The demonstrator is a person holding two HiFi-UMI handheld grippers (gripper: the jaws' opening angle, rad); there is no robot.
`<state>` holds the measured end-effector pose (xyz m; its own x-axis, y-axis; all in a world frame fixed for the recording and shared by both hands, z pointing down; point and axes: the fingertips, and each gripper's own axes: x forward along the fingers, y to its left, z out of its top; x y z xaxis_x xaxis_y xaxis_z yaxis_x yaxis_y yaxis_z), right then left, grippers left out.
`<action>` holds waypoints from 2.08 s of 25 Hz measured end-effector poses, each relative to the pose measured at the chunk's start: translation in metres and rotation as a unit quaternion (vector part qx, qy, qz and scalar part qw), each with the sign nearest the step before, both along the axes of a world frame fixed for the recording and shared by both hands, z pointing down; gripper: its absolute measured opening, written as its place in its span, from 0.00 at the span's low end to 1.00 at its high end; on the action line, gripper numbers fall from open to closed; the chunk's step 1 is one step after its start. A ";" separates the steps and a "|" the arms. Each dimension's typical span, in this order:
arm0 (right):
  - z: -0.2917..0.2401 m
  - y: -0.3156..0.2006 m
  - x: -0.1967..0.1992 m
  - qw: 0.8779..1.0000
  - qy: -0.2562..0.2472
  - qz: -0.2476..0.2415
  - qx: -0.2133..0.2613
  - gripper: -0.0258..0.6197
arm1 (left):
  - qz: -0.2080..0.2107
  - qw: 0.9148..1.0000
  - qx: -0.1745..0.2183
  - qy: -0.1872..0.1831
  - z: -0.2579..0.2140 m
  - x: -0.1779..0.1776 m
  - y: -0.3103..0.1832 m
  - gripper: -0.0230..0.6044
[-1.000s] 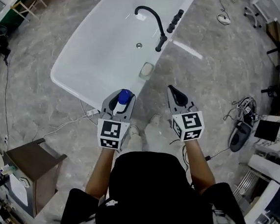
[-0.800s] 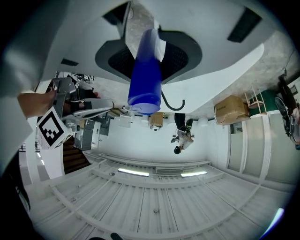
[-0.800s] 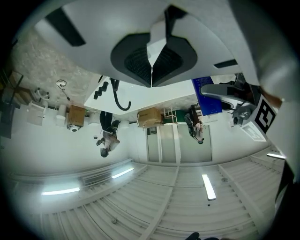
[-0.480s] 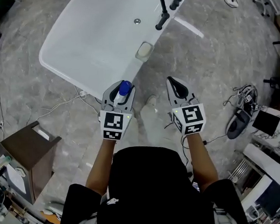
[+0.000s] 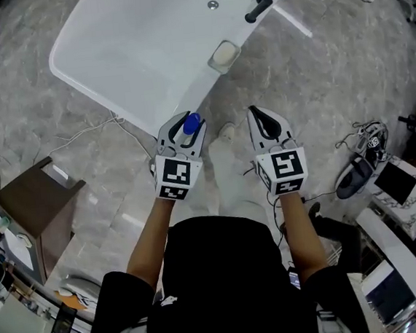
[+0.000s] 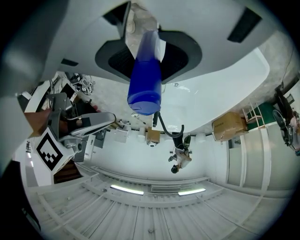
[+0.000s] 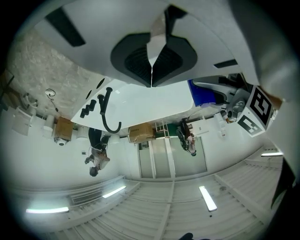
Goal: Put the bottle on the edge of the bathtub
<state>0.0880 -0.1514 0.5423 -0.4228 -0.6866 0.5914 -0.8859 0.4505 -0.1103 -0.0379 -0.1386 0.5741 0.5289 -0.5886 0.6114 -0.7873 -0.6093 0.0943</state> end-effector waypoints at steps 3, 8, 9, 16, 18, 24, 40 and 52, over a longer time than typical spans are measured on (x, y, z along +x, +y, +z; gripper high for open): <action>0.019 -0.007 -0.001 1.000 0.003 -0.005 -0.013 0.08 | 0.002 1.000 -0.010 0.000 0.021 0.001 -0.008 0.30; 0.048 -0.012 -0.004 1.000 0.004 -0.005 -0.031 0.08 | 0.013 1.000 -0.015 -0.013 0.053 -0.001 -0.022 0.30; 0.053 -0.013 -0.004 0.999 0.003 -0.005 -0.033 0.08 | 0.017 1.000 -0.011 -0.020 0.059 -0.001 -0.026 0.30; 0.084 -0.015 -0.002 0.998 0.008 -0.007 -0.054 0.08 | 0.029 0.999 -0.010 -0.027 0.092 0.007 -0.050 0.30; 0.091 -0.016 -0.002 0.998 0.009 -0.007 -0.058 0.08 | 0.028 0.999 -0.009 -0.028 0.101 0.009 -0.056 0.30; 0.110 -0.021 -0.002 0.997 0.013 -0.010 -0.075 0.08 | 0.026 0.999 0.003 -0.043 0.128 0.009 -0.075 0.30; 0.132 -0.008 -0.007 0.996 0.021 -0.019 -0.089 0.08 | 0.030 0.999 0.020 -0.032 0.147 0.014 -0.089 0.30; 0.137 -0.009 -0.007 0.996 0.020 -0.015 -0.088 0.08 | 0.023 0.999 0.030 -0.023 0.150 0.011 -0.090 0.30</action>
